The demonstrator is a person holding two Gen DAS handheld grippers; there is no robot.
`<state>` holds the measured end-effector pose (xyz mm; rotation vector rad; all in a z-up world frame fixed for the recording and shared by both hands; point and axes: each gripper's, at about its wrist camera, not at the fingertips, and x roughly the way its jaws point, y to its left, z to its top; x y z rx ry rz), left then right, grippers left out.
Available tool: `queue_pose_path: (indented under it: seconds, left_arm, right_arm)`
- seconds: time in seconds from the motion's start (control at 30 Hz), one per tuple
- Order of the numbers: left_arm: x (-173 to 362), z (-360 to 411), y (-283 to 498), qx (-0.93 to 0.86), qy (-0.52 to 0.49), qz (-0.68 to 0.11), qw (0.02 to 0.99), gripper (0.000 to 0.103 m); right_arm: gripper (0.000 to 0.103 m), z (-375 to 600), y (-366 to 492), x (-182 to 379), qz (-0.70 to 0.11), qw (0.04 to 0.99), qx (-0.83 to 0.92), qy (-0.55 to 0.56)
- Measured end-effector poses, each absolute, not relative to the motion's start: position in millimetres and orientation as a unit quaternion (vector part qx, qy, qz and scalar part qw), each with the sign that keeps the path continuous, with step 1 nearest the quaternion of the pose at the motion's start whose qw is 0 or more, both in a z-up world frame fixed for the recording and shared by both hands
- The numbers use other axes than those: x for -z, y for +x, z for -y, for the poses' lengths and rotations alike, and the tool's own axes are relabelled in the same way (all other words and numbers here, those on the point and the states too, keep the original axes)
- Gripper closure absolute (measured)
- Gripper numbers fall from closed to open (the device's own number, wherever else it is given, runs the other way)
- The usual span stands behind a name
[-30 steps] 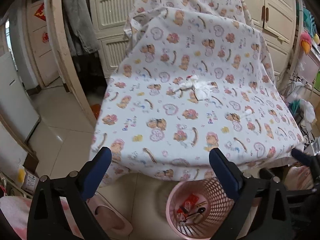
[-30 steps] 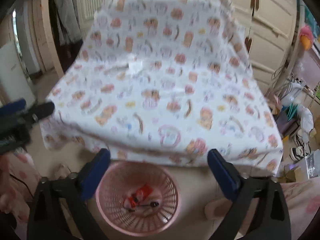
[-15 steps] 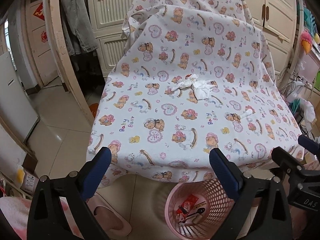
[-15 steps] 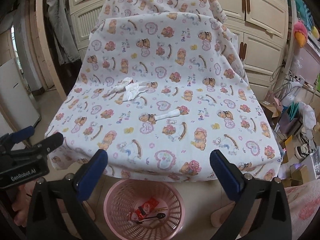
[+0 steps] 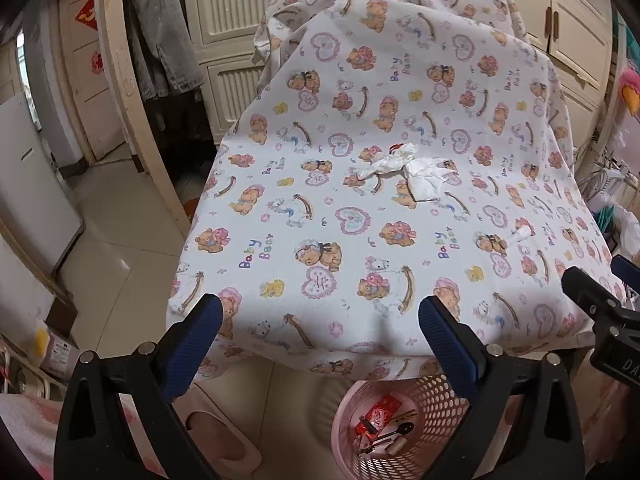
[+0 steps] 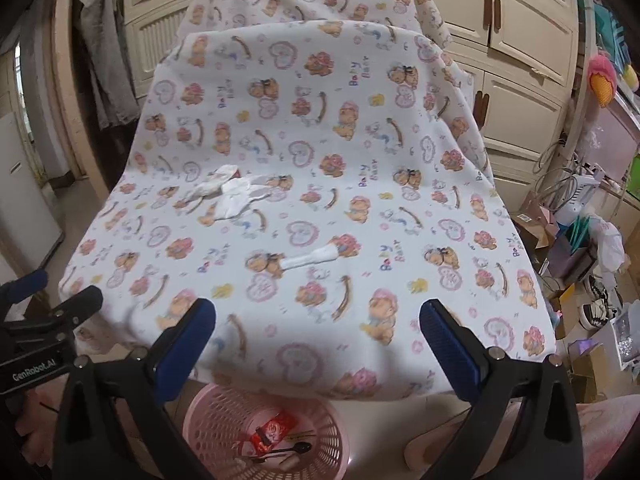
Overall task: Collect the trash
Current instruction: 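Raise both open tools back up toward the cloth, then reach the right tool to the white-handled item and close on its handle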
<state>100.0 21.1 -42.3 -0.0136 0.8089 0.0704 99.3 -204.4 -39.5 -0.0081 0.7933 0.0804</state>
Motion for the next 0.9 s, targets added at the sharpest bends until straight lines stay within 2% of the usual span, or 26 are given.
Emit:
queue_pose_path:
  seconds: [0.17, 0.37, 0.5, 0.6, 0.77, 0.9]
  left_arm:
    - [51.8, -15.6, 109.3, -0.042, 0.011, -0.398, 0.916, 0.006]
    - [63.9, -22.0, 121.7, -0.046, -0.014, -0.414, 0.909, 0.006]
    - [68.4, -30.2, 125.6, -0.042, -0.052, -0.420, 0.905, 0.006]
    - [64.6, -25.8, 124.7, -0.056, -0.028, -0.405, 0.912, 0.006]
    - [56.6, -16.2, 119.8, -0.039, -0.014, -0.386, 0.921, 0.006]
    - [56.7, -12.7, 119.3, -0.034, -0.011, -0.386, 0.922, 0.006]
  right_arm:
    - [0.001, 202.2, 106.4, 46.7, -0.393, 0.919, -0.032, -0.011]
    - [0.001, 197.2, 115.5, 50.8, -0.384, 0.922, -0.024, -0.035]
    - [0.001, 204.2, 126.0, 57.0, -0.387, 0.922, -0.023, -0.007]
    - [0.002, 205.9, 134.9, 62.5, -0.398, 0.916, -0.039, 0.019]
    - [0.017, 197.5, 153.3, 71.3, -0.408, 0.911, -0.057, 0.032]
    - [0.023, 189.4, 159.8, 77.5, -0.421, 0.904, -0.072, 0.023]
